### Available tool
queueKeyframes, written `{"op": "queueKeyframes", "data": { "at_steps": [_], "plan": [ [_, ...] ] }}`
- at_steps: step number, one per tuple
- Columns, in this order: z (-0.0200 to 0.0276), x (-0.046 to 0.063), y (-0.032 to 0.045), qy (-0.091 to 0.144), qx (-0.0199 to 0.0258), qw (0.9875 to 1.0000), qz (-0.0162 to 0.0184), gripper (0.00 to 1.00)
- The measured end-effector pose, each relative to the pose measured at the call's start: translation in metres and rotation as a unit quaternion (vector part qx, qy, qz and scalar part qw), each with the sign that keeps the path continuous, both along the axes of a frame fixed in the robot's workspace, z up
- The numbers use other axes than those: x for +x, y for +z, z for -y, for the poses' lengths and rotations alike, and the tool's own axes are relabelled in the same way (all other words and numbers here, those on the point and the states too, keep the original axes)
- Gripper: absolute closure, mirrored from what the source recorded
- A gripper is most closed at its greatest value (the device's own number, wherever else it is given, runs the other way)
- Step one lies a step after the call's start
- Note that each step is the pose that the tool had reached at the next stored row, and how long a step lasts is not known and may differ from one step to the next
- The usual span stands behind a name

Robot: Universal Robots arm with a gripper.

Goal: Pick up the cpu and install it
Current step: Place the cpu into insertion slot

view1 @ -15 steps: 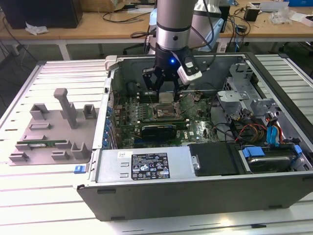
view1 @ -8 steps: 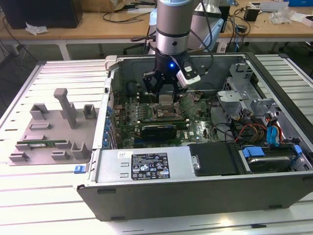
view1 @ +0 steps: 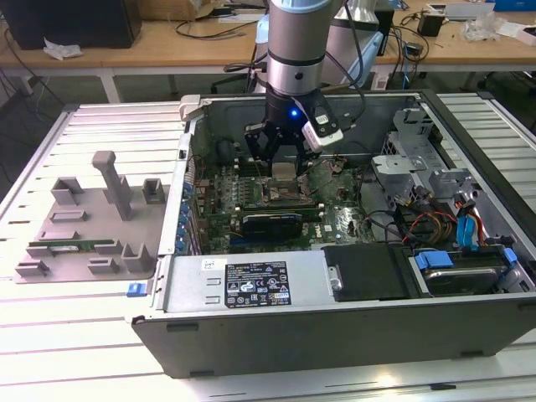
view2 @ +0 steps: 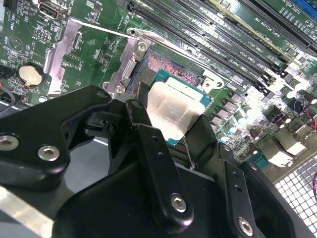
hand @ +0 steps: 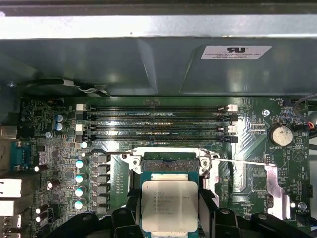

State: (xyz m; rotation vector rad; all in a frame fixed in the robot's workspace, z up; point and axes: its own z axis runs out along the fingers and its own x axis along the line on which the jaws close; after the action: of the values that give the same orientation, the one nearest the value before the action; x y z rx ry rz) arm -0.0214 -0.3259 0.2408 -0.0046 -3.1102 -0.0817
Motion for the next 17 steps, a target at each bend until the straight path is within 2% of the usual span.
{"op": "queueKeyframes", "data": {
  "at_steps": [9, 11, 13, 17],
  "plan": [
    [0.0000, 0.0000, -0.0002, -0.003, 0.0000, 1.0000, 0.0000, 0.45],
    [0.0000, 0.0000, -0.0002, -0.029, 0.0000, 0.9996, 0.0000, 0.45],
    [0.0000, 0.0000, -0.0002, -0.043, 0.0001, 0.9991, 0.0000, 0.45],
    [0.0000, 0.0000, -0.0002, -0.077, 0.0000, 0.9970, 0.0000, 0.45]
  ]
}}
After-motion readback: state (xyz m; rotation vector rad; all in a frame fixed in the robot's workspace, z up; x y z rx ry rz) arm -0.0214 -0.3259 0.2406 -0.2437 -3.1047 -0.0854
